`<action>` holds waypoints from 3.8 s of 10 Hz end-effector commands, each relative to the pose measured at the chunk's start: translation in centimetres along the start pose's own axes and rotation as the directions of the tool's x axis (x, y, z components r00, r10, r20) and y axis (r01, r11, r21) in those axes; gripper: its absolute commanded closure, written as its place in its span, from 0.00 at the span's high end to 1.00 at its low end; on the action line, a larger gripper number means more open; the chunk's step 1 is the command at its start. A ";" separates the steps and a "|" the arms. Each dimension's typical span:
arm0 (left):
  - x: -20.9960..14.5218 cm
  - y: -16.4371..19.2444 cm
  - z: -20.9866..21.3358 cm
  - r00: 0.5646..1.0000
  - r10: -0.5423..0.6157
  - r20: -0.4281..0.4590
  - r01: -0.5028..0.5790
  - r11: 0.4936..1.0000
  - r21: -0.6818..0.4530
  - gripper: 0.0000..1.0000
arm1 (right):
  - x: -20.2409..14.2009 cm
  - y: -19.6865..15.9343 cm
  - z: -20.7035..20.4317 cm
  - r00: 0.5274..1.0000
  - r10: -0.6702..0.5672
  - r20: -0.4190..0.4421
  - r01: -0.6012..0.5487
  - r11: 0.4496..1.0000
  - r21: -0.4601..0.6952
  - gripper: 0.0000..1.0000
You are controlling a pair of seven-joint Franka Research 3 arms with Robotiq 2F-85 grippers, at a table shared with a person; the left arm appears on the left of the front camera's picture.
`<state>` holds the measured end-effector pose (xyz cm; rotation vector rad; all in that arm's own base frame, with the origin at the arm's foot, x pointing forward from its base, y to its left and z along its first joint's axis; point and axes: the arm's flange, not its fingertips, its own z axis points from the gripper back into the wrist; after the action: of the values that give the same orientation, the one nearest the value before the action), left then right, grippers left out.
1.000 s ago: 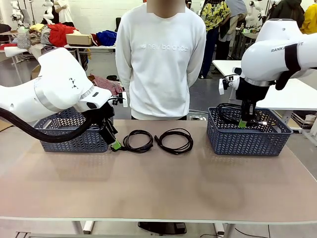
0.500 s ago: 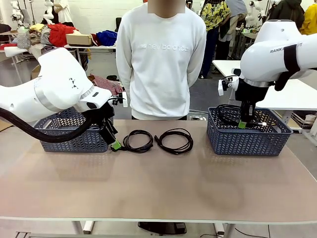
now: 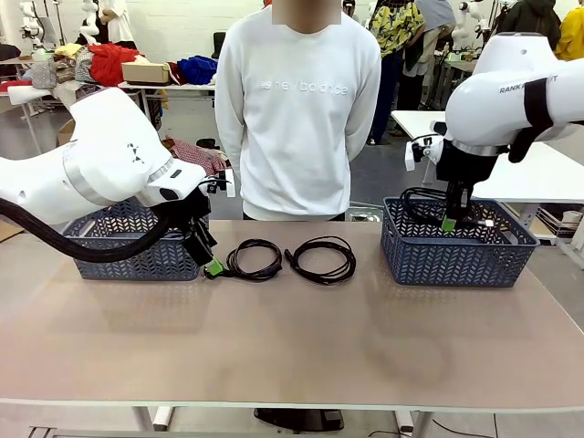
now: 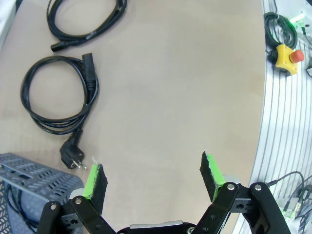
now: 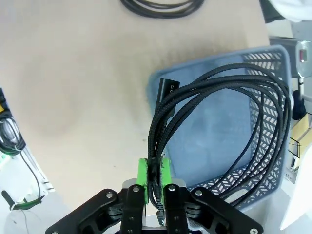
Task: Organize the cables according to human instructions.
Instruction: Pick up a bundle of cables and place it in the basket indicated by the human.
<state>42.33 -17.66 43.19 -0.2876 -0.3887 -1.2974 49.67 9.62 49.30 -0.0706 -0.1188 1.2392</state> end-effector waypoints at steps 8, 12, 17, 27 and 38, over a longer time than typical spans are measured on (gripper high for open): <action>-0.1 -0.1 0.2 1.000 0.001 0.000 -0.001 1.000 0.005 1.00 | -1.0 -6.6 -4.1 0.999 0.039 -0.019 -0.040 0.999 -0.035 0.13; -0.1 -0.1 0.2 1.000 0.001 0.000 -0.001 1.000 0.005 1.00 | -1.0 -7.2 -5.7 0.989 0.148 0.020 -0.147 0.988 -0.048 0.13; -0.1 -0.1 0.2 1.000 0.001 0.000 -0.001 1.000 0.005 1.00 | -0.9 -8.2 -6.4 0.987 0.159 0.017 -0.158 0.987 -0.022 0.39; -0.1 -0.1 0.2 1.000 0.001 0.000 -0.001 1.000 0.005 1.00 | -1.4 -8.6 -5.8 0.991 0.133 0.008 -0.133 0.991 -0.003 1.00; -0.1 -0.1 0.2 1.000 0.001 0.000 -0.001 1.000 0.005 1.00 | -0.4 -1.8 -0.7 0.994 -0.097 0.055 0.095 0.995 0.041 1.00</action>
<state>42.35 -17.67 43.22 -0.2874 -0.3895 -1.2976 53.47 7.91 48.76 -0.0219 -0.1393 1.1939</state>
